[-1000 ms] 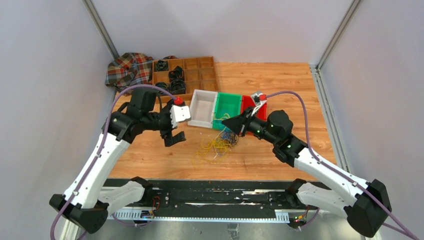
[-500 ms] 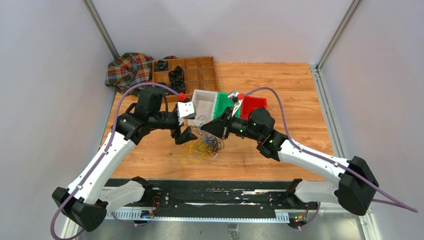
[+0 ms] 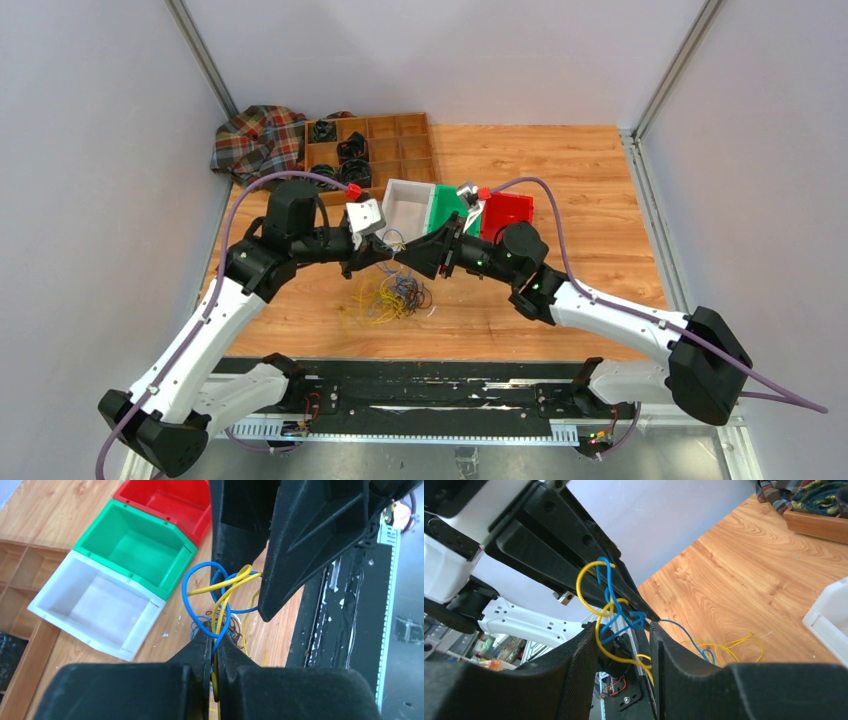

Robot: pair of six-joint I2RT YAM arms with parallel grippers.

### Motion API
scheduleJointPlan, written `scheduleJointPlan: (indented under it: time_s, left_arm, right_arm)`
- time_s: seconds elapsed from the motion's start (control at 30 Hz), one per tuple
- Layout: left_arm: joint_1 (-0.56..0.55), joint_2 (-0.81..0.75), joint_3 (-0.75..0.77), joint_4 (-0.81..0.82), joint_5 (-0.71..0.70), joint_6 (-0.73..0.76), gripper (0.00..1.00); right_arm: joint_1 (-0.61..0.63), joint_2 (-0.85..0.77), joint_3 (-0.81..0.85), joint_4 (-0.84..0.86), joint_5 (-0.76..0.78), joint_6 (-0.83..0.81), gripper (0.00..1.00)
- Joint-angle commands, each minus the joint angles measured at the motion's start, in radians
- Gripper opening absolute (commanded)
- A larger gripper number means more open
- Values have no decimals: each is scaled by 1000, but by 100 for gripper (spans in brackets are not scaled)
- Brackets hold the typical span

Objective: Untangle the cables

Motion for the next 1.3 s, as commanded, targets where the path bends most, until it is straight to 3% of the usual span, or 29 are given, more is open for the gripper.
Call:
scheduleJointPlan:
  time_s: [0.0, 0.2, 0.53, 0.67, 0.77, 0.87, 0.97, 1.03, 1.13, 1.27]
  left_arm:
    - [-8, -47, -20, 115, -50, -164, 1]
    - [-8, -65, -13, 164, -73, -300, 1]
    - [-8, -58, 21, 106, -38, -299, 0]
    - [-8, -62, 29, 89, -40, -295, 1]
    - [-8, -68, 27, 87, -39, -296, 1]
    - [-8, -67, 30, 89, -41, -304, 1]
    - [-8, -64, 33, 93, -41, -321, 1]
    - [-8, -62, 39, 90, -41, -331, 1]
    - [-8, -62, 50, 80, -39, -332, 1]
    - [-8, -65, 63, 69, -31, -338, 1]
  right_arm:
    - [13, -25, -50, 73, 100, 34, 45]
    - [13, -39, -90, 99, 113, 46, 47]
    - [21, -13, -40, 112, 118, -1, 42]
    - [39, -4, -8, 59, 136, -38, 19]
    - [45, -13, -13, 62, 156, -49, 15]
    - [65, -22, -11, 46, 179, -90, 15]
    - [101, -20, -8, 48, 202, -147, 33]
    - [123, -18, -9, 39, 230, -174, 39]
    - [138, -20, -11, 20, 263, -196, 38]
    - [161, -35, -2, -32, 344, -247, 23]
